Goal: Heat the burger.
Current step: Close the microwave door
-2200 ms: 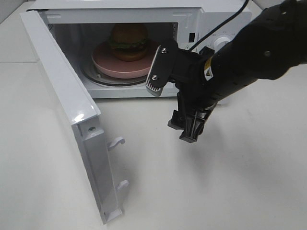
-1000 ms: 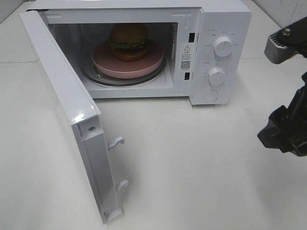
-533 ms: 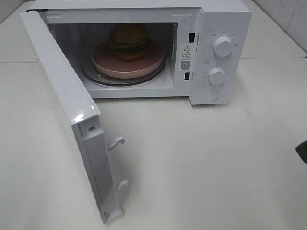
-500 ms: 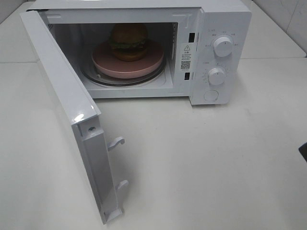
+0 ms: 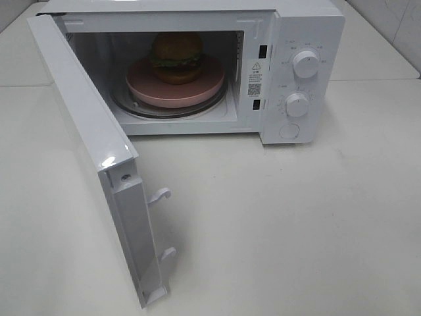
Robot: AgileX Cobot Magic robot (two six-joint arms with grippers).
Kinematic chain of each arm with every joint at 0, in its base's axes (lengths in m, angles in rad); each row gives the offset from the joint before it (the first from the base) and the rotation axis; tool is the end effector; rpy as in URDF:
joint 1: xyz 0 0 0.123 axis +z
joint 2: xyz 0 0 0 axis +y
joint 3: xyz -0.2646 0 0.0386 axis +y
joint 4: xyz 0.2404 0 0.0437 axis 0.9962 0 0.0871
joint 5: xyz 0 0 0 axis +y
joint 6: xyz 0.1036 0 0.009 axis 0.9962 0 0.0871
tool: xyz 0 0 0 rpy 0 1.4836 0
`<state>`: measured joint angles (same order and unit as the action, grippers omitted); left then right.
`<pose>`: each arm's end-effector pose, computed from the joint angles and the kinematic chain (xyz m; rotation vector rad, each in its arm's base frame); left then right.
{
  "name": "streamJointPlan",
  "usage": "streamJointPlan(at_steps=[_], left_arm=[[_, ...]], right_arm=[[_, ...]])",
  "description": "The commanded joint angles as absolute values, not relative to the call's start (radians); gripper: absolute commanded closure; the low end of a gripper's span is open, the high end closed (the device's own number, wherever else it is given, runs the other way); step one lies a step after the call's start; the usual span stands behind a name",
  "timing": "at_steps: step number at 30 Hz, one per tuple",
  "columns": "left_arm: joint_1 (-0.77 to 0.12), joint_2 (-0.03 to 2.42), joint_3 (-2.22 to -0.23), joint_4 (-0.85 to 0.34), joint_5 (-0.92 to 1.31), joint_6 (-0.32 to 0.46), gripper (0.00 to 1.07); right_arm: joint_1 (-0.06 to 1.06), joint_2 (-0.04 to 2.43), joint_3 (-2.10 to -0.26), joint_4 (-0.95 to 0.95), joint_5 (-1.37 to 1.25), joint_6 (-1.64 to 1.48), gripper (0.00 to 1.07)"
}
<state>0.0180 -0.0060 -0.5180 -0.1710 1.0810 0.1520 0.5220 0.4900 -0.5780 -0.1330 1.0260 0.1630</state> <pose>0.0137 -0.0154 0.2721 0.1483 2.0248 -0.0973 0.0828 0.0340 0.2688 -0.4623 2.3709 0.1462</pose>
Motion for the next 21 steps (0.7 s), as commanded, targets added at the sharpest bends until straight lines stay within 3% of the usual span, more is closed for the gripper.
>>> streamJointPlan(at_steps=[1, 13, 21], left_arm=[[0.022, -0.019, -0.520, -0.171, 1.069, 0.149, 0.06], [0.022, -0.019, -0.520, -0.170, 1.069, 0.149, 0.06], [0.022, -0.019, -0.520, -0.171, 1.069, 0.149, 0.06]], right_arm=[[0.438, 0.404, -0.533, -0.136, 1.023, 0.188, 0.32], [0.172, 0.106, -0.497, -0.131, 0.960, 0.172, 0.32], [0.071, -0.022, -0.494, -0.129, 0.962, 0.177, 0.32]])
